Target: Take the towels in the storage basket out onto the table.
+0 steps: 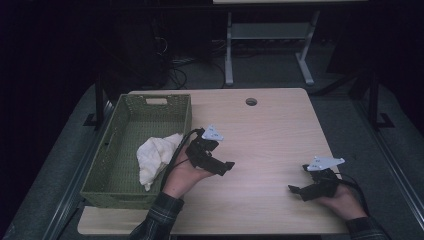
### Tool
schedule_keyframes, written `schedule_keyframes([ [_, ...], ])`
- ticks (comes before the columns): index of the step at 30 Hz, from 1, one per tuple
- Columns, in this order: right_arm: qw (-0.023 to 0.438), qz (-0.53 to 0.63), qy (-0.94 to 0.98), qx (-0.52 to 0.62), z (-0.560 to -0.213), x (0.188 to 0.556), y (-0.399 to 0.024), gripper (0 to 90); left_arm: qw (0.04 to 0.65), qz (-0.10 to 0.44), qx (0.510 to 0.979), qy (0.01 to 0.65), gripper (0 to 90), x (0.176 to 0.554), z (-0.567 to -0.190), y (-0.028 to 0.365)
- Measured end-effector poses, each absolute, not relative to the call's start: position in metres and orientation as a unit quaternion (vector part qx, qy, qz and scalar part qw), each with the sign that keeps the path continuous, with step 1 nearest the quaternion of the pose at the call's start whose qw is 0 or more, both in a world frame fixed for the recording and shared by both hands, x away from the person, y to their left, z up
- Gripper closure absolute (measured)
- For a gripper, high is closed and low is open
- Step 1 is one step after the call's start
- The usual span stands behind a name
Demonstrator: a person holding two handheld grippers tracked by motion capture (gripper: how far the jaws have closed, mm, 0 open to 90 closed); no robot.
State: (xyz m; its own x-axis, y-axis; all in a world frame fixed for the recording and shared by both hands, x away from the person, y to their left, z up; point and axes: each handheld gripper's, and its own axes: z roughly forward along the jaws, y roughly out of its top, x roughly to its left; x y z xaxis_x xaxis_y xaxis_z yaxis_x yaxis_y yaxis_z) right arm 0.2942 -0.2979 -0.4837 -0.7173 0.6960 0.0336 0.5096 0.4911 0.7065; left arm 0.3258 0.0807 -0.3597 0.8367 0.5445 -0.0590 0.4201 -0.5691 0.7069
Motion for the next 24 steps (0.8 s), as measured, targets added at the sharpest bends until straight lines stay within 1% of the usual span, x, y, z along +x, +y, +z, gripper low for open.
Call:
schedule_keyframes([
  [24,0.129,0.36,0.854,0.353,-0.484,0.294,-0.298,1.8,0.363,0.109,0.879,0.29,13.7,0.336,-0.337,0.114],
])
